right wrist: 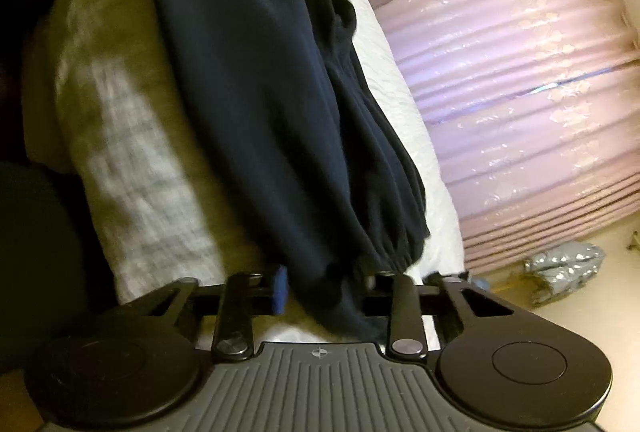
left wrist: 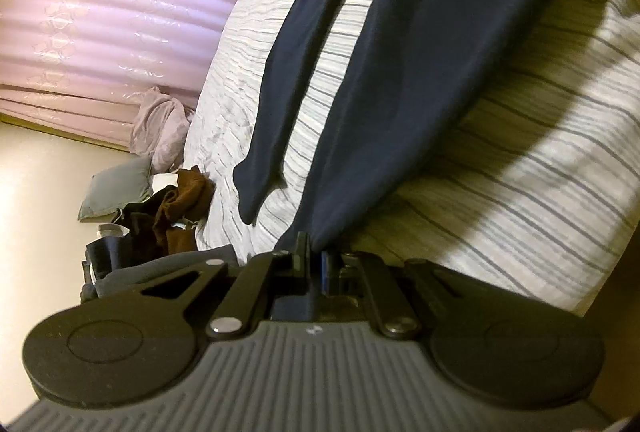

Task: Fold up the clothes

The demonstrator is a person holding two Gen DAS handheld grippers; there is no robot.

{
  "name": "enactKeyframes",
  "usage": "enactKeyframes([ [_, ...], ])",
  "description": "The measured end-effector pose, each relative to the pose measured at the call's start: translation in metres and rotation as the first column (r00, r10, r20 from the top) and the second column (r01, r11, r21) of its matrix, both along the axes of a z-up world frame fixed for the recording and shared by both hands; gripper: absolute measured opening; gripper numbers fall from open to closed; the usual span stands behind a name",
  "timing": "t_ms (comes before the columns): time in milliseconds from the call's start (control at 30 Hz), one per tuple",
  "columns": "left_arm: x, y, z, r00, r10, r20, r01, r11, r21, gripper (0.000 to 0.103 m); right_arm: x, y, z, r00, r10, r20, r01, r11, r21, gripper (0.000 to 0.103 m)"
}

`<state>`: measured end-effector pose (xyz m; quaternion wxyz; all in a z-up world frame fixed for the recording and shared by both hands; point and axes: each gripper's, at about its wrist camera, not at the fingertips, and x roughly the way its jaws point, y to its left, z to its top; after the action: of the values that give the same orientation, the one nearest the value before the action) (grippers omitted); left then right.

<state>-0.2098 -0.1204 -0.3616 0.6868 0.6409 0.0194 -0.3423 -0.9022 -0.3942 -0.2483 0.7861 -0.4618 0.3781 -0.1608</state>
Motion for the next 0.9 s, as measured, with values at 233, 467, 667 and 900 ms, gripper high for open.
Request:
enactKeyframes([
  [233,-0.004,0.003,0.053,0.998,0.013,0.063,-0.008,0.996,-0.083,0.004,-0.014,-0.007,0.049,0.993,-0.023,0.116,0.024,1.000,-0.001,0.001],
  [467,0.004,-0.004,0.126,0.995,0.044,0.089,-0.028,0.984,-0.173,0.004,-0.008,-0.018,0.124,0.964,-0.022,0.265,0.039,0.998,-0.057,0.001],
  [667,0.038,-0.047,0.167,0.995,0.059,0.077,-0.049,0.991,-0.124,0.004,0.033,-0.053,0.167,0.958,-0.025,0.286,0.044,0.997,-0.058,0.001],
  [900,0.108,-0.131,0.182,0.991,0.118,-0.068,-0.117,0.993,0.020,0.005,0.120,-0.116,0.194,0.978,-0.046,0.205,0.051,0.999,-0.019,0.001],
])
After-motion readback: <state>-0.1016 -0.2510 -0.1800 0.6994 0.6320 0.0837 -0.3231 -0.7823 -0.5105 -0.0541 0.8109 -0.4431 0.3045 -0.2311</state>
